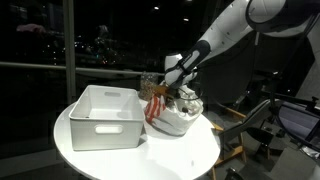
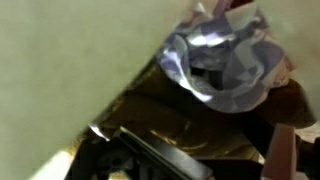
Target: Remove all the items from the plastic bag and put them inside the white basket
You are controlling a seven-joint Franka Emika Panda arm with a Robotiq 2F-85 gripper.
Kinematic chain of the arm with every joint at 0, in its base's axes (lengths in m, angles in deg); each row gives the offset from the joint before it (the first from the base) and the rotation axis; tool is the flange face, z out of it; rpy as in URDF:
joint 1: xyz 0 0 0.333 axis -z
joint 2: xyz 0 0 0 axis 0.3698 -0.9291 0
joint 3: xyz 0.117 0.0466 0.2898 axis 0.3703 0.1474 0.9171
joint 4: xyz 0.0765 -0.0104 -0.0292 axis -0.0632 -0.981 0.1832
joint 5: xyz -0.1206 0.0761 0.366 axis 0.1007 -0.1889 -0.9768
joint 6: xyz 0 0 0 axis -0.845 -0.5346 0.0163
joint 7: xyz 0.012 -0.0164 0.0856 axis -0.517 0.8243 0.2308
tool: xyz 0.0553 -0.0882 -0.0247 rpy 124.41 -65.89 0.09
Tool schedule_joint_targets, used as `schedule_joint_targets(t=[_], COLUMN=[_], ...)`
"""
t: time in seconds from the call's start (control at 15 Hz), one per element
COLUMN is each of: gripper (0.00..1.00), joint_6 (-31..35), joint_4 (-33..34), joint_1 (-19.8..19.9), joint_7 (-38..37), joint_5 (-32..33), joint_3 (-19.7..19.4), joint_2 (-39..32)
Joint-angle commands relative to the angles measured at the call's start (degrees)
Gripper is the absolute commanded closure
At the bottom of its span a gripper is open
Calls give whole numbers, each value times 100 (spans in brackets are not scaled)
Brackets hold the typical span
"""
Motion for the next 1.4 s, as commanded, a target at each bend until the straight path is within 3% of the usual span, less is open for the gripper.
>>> schedule_joint_targets(t=[0.0,0.13,0.4,0.73,1.13,1.33], gripper=[25,32,64,97,97,97], joint_6=[-693,-914,-978,-1506,-3527,-3537], joint_4=[45,119,96,-418,-862,-1229], joint_1=[-35,8,138,95,109,140], joint_7=[108,33,56,121,381,588], joint_5=[-143,-124,-322,-591,-482,-300], joint_3=[149,174,250,370,771,1012], joint_2=[71,-54,-58,883,2185,2993])
